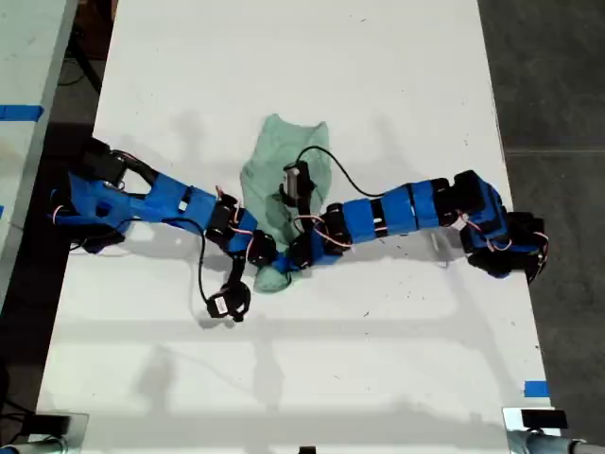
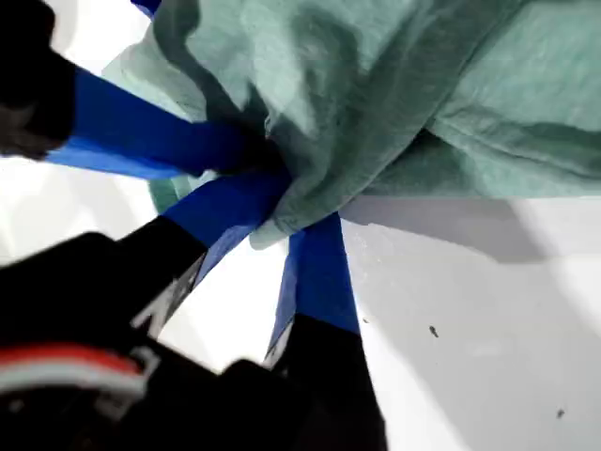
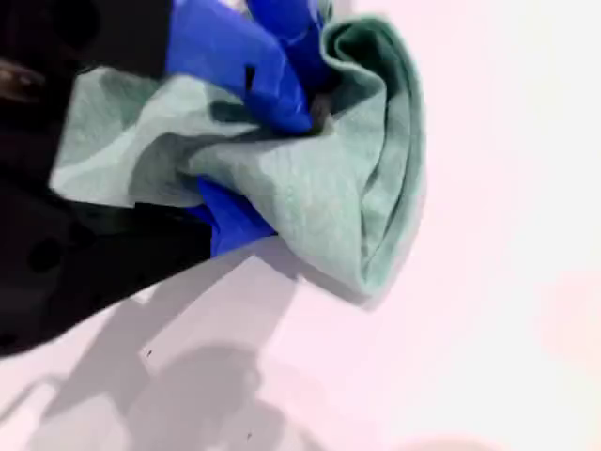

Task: Fold t shirt

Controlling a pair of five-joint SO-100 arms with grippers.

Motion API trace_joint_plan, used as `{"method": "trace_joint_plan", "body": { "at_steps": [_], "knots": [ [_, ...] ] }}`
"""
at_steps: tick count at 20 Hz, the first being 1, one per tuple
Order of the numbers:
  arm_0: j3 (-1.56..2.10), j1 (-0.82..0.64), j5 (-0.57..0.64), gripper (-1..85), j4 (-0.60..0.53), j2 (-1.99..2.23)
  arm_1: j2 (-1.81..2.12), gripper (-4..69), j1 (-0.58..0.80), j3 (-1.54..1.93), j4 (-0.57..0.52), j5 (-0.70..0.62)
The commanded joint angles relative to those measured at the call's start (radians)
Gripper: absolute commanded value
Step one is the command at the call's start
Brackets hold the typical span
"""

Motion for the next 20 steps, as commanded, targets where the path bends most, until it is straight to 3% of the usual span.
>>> {"method": "trace_joint_plan", "body": {
  "at_steps": [1, 3, 5, 8, 11, 14, 20],
  "knots": [
    [-0.319, 0.025, -0.032, -0.3, 0.249, -0.173, 0.072, 0.5, -0.032, -0.02, 0.046, 0.011],
    [-0.471, 0.06, -0.043, -0.3, 0.4, -0.196, 0.107, 0.5, -0.06, -0.02, 0.075, 0.012],
    [-0.506, 0.126, -0.066, -0.3, 0.483, -0.118, 0.164, 0.5, -0.126, -0.017, 0.11, 0.034],
    [-0.506, 0.25, -0.126, -0.3, 0.525, 0.072, 0.288, 0.5, -0.252, -0.04, 0.141, 0.051],
    [-0.534, 0.296, -0.109, -0.3, 0.534, 0.256, 0.436, 0.5, -0.256, -0.041, 0.126, -0.04],
    [-0.483, 0.169, -0.025, -0.3, 0.629, 0.362, 0.532, 0.5, -0.126, -0.003, 0.132, -0.167],
    [-0.489, -0.087, 0.167, -0.3, 0.646, 0.304, 0.538, 0.5, 0.092, 0.021, 0.147, -0.307]
  ]
}}
